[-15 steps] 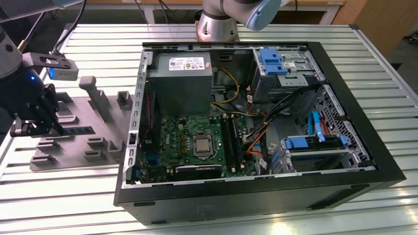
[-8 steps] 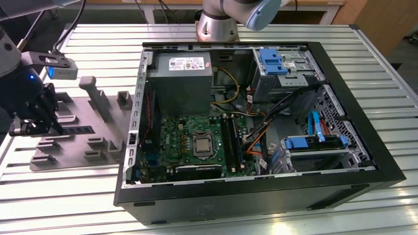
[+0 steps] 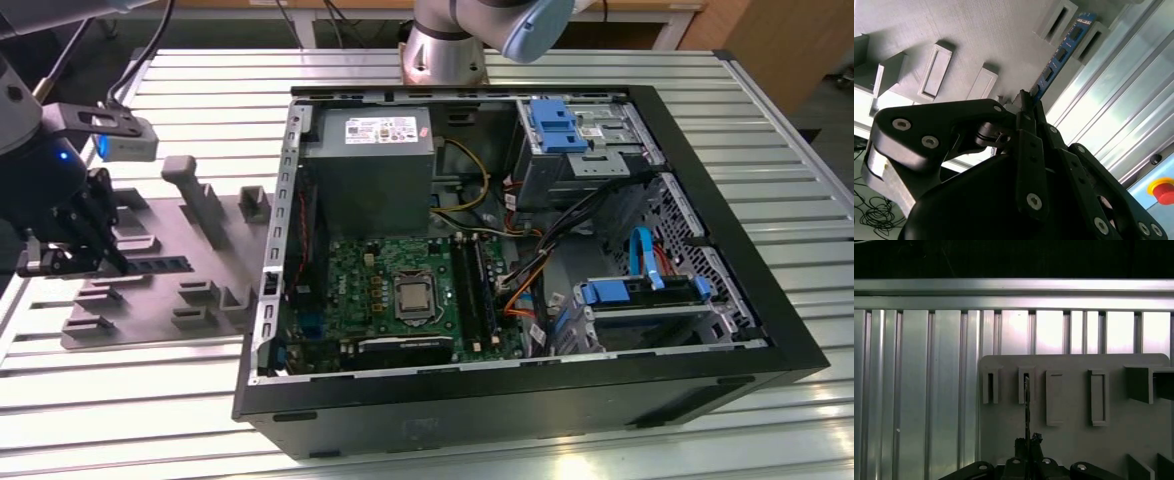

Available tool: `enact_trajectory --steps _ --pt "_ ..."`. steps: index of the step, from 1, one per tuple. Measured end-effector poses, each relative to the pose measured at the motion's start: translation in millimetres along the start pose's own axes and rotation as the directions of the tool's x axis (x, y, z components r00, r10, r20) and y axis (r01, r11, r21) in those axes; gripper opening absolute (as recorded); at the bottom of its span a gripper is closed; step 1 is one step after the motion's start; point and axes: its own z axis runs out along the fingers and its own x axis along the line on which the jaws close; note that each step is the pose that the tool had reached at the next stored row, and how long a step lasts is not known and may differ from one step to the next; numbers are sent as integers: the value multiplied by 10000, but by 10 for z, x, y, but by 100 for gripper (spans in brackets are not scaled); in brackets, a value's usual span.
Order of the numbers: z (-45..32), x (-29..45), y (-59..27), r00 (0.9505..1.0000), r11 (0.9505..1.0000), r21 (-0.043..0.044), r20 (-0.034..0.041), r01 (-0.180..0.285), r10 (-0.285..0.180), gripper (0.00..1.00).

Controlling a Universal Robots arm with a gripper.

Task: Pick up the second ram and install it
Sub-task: 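Pick up the second ram and move it above second insertion slot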

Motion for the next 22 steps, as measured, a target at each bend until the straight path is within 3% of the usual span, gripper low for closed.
enact_trajectory --steps 22 --pt "-39 2 0 10000 10000 -1 0 0 0 14"
